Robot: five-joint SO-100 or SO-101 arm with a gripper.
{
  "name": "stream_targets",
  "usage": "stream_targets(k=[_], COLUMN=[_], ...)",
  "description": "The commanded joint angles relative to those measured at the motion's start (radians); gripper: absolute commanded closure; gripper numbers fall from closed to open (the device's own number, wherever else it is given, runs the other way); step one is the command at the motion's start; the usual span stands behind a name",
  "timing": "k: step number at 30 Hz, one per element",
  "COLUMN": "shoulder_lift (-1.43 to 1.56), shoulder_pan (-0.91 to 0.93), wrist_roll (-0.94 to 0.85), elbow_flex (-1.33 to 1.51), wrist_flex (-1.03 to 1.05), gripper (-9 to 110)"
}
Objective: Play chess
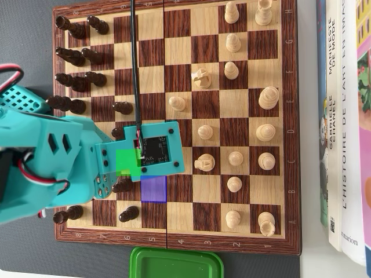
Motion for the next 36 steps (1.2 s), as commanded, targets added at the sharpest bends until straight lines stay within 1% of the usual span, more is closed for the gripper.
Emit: stream_targets(k=[1, 13, 22, 26, 36], shoulder_lift=[0.003, 0.003, 0.003, 0.003, 0.003], shoulder_pan=[0.011, 0.009, 0.011, 0.011, 0.009], wrist_roll=[-0.003, -0.026, -0.026, -0.060, -0.074], elbow_flex=[-0.005, 0.026, 0.028, 0.028, 0.037], wrist_flex=[-0.008, -0.044, -0.043, -0.043, -0.043], gripper=[96, 96, 96, 96, 96])
